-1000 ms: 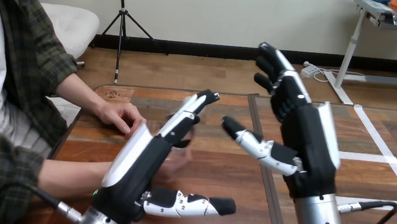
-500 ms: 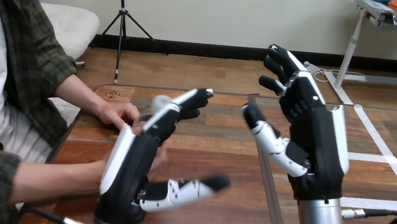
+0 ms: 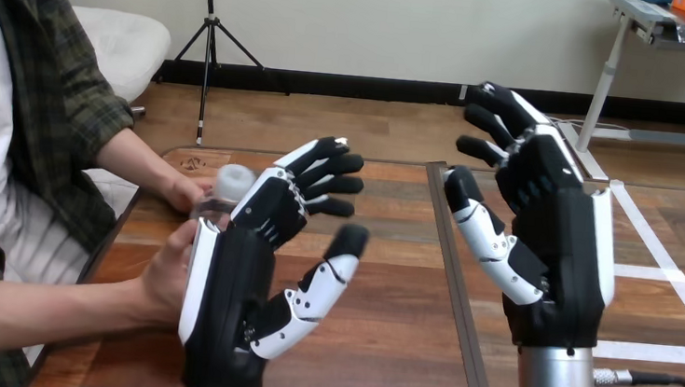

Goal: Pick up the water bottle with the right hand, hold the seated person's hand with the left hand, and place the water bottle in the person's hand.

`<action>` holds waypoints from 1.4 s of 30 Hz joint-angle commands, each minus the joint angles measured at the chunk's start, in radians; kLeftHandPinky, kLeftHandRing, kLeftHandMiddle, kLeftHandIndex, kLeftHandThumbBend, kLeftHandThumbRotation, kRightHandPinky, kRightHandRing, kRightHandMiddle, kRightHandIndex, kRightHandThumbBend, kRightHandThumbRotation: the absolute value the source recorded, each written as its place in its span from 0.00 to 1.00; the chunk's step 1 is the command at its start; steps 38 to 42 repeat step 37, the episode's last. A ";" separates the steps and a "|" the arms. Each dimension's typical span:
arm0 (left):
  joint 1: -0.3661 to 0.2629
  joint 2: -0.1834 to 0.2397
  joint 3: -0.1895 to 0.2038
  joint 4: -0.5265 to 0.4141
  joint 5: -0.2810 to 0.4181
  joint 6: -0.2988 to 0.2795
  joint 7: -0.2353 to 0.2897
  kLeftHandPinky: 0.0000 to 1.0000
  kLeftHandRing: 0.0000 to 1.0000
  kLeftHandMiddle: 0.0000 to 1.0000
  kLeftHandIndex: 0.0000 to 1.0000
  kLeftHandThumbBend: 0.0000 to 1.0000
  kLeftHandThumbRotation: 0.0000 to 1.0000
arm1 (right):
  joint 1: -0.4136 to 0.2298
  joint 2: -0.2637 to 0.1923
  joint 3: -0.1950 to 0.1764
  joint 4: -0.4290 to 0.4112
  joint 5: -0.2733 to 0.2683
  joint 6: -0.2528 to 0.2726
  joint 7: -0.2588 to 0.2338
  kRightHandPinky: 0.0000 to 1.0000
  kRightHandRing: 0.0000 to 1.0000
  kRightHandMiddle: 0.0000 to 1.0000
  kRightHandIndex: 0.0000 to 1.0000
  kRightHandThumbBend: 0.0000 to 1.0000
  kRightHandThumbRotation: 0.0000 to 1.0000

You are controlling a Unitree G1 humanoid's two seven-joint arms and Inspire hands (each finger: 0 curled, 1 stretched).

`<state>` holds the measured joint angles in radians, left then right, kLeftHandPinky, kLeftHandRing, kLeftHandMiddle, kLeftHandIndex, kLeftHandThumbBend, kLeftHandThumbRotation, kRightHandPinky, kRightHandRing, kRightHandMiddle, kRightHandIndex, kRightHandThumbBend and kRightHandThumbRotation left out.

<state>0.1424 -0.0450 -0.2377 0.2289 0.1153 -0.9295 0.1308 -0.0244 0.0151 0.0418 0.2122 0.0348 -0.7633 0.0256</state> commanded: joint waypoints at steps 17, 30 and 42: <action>0.000 -0.011 0.012 -0.011 -0.055 -0.008 -0.080 0.55 0.67 0.73 0.76 0.18 0.34 | 0.002 0.042 0.001 -0.015 -0.009 -0.027 0.000 0.71 0.80 0.83 0.76 0.50 0.06; 0.005 -0.017 0.020 -0.012 -0.056 -0.007 -0.104 0.54 0.65 0.72 0.76 0.19 0.37 | 0.011 0.044 0.004 -0.008 -0.008 -0.038 0.004 0.70 0.80 0.82 0.75 0.49 0.09; 0.009 -0.018 0.024 -0.010 -0.041 -0.007 -0.103 0.52 0.64 0.72 0.76 0.20 0.37 | 0.019 0.044 0.007 -0.012 -0.007 -0.034 0.007 0.69 0.80 0.82 0.75 0.49 0.10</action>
